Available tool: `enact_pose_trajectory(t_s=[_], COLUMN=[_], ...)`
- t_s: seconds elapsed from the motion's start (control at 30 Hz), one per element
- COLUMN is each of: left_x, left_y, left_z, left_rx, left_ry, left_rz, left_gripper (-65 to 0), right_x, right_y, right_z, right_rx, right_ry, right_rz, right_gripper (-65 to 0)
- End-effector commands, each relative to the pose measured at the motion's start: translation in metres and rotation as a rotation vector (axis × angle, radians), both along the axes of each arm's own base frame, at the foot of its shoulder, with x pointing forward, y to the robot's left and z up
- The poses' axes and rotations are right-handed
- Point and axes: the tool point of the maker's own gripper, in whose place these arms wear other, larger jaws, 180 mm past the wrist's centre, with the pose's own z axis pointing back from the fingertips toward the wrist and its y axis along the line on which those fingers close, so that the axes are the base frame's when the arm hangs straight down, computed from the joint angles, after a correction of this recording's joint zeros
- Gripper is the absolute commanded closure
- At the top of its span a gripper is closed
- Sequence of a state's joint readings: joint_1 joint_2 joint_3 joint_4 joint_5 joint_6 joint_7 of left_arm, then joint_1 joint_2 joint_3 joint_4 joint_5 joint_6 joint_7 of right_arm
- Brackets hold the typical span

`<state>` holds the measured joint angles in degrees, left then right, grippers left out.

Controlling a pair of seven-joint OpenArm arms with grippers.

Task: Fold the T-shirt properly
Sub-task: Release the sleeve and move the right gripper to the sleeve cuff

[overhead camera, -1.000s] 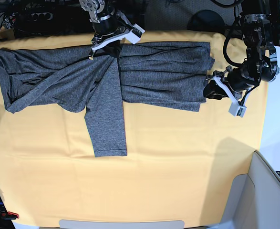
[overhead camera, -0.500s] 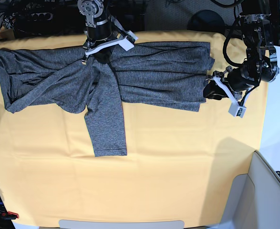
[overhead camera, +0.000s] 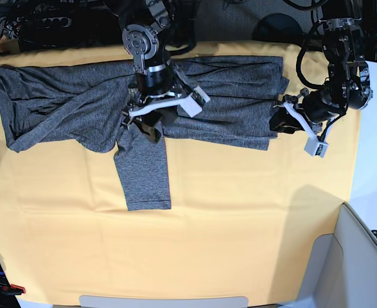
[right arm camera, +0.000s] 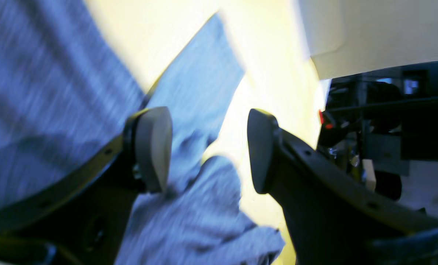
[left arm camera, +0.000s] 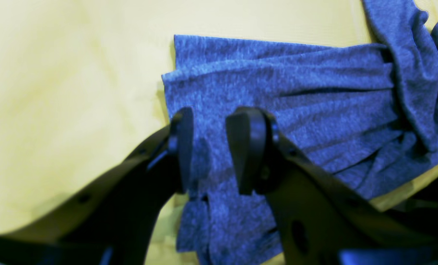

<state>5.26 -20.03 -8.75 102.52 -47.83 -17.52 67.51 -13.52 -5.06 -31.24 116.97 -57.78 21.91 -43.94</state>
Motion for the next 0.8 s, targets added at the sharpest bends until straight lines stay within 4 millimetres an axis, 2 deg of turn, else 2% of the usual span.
enact_pose_trajectory(t_s=[0.0,0.07,0.1,0.13,0.23,0.47,0.53,0.6,0.67,0.77], left_x=[0.008,0.008,0.008,0.008,0.008,0.008,0.007,0.007,0.007,0.007], left_y=[0.003,0.003,0.003,0.003,0.003,0.003,0.003,0.003,0.003,0.003], left_z=[0.011,0.011,0.011,0.011,0.011,0.011,0.011,0.011,0.011,0.011], left_rx=[0.001,0.001,0.001,0.001,0.001,0.001,0.001,0.001,0.001,0.001], left_ry=[-0.042,-0.042,-0.042,-0.042,-0.042,-0.042,-0.04,-0.04,-0.04,-0.039], left_rz=[-0.001,-0.001,-0.001,-0.001,-0.001,-0.001,-0.001,-0.001,-0.001,-0.002], left_gripper=[-18.5,-18.5,-18.5,-18.5,-18.5,-18.5,-18.5,-18.5,-18.5,-18.5], right_x=[0.012,0.026,0.033,0.04,0.061,0.092,0.099,0.107,0.113,0.127], right_y=[0.005,0.007,-0.002,-0.016,-0.051,-0.151,-0.17,-0.179,-0.176,-0.151], right_z=[0.022,0.035,0.039,0.037,0.039,0.026,0.015,-0.008,-0.031,-0.052], right_rx=[0.043,0.073,0.067,0.061,0.198,0.727,0.845,0.964,1.053,1.163], right_ry=[-0.071,-0.104,-0.118,-0.103,-0.054,0.078,0.117,0.199,0.277,0.388], right_rz=[-0.011,-0.035,-0.062,-0.106,-0.236,-0.558,-0.624,-0.679,-0.703,-0.669], right_gripper=[-32.7,-32.8,-32.9,-32.9,-32.9,-32.9,-32.9,-32.9,-32.9,-32.9])
